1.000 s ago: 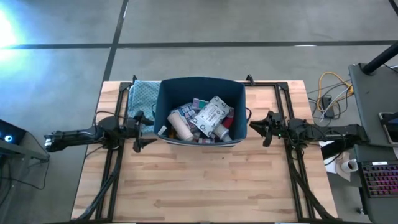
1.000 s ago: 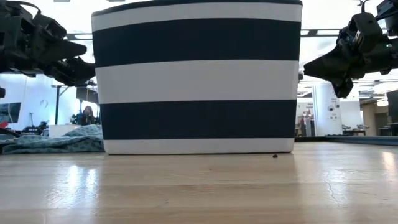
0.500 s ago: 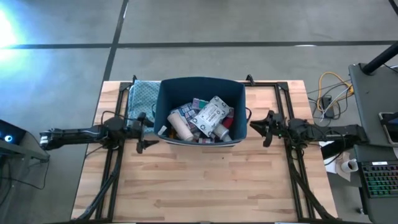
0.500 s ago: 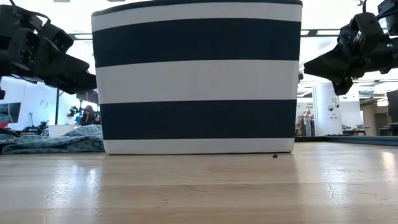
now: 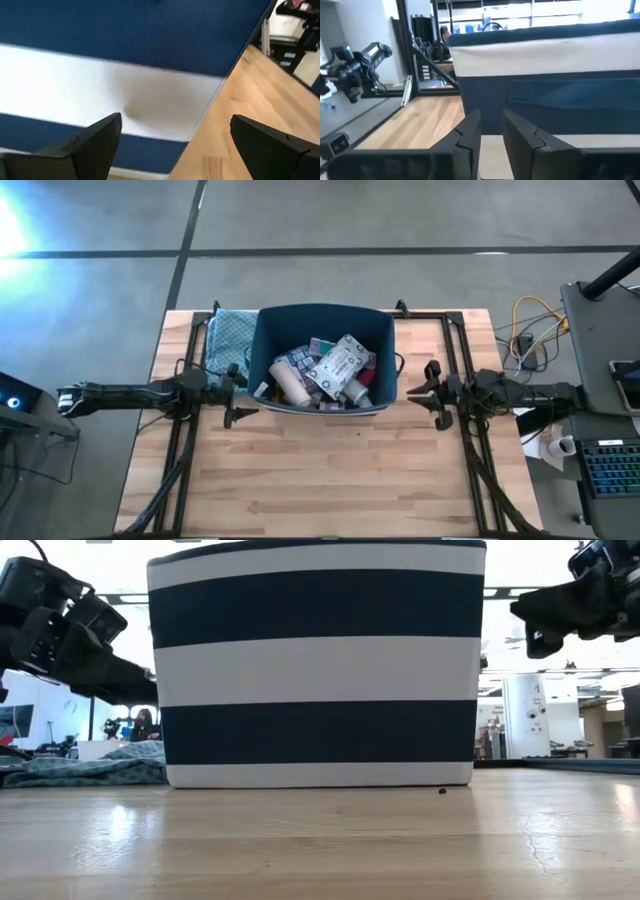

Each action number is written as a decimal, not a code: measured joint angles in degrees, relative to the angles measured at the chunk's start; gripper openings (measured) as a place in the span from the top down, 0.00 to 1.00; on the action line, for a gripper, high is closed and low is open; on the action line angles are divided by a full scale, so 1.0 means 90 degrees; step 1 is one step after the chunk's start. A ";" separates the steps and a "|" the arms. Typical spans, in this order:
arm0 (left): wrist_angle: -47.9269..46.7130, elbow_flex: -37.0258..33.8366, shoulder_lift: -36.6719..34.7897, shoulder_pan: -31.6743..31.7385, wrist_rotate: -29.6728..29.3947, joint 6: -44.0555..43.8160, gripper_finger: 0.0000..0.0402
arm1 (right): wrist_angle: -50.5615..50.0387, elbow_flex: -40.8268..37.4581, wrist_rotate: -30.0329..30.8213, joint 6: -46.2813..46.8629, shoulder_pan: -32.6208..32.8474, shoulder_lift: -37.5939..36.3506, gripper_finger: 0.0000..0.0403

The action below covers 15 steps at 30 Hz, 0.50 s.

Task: Pick & place medical supplies in basket/bin
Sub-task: Return to Home Position

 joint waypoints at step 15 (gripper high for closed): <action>-0.0002 0.0000 0.0665 0.0000 0.0000 0.0002 0.12 | -0.0092 0.0000 0.0123 -0.0366 0.0009 -0.0002 0.83</action>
